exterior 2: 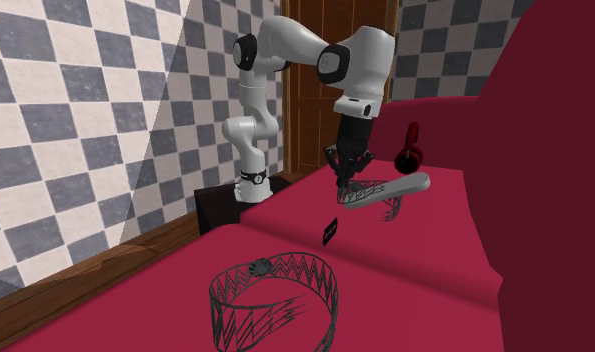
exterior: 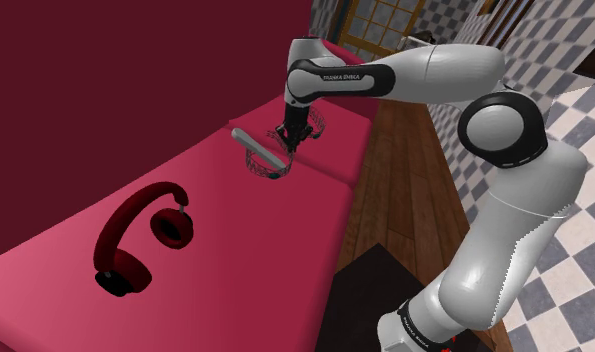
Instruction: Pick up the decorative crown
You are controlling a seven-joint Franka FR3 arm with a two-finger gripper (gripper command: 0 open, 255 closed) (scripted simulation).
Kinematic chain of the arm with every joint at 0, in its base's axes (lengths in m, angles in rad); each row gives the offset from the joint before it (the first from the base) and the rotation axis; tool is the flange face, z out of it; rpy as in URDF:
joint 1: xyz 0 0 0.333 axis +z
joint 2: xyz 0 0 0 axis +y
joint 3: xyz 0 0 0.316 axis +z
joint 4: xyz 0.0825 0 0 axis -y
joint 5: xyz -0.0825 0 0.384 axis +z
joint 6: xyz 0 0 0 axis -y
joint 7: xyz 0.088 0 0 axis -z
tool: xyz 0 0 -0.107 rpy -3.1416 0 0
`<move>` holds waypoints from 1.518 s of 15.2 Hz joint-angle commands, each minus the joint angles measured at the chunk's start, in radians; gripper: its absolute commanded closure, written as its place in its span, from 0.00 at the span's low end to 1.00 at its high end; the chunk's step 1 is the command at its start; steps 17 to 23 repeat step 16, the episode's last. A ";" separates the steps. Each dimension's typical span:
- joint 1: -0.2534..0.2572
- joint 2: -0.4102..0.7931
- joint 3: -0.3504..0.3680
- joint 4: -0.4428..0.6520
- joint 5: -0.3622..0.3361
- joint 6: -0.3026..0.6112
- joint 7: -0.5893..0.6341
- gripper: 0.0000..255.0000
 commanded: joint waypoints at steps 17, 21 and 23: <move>0.004 -0.026 0.003 0.162 0.010 -0.186 -0.024 1.00; 0.004 -0.026 0.003 0.162 0.010 -0.186 -0.024 1.00; 0.004 -0.026 0.003 0.162 0.010 -0.186 -0.024 1.00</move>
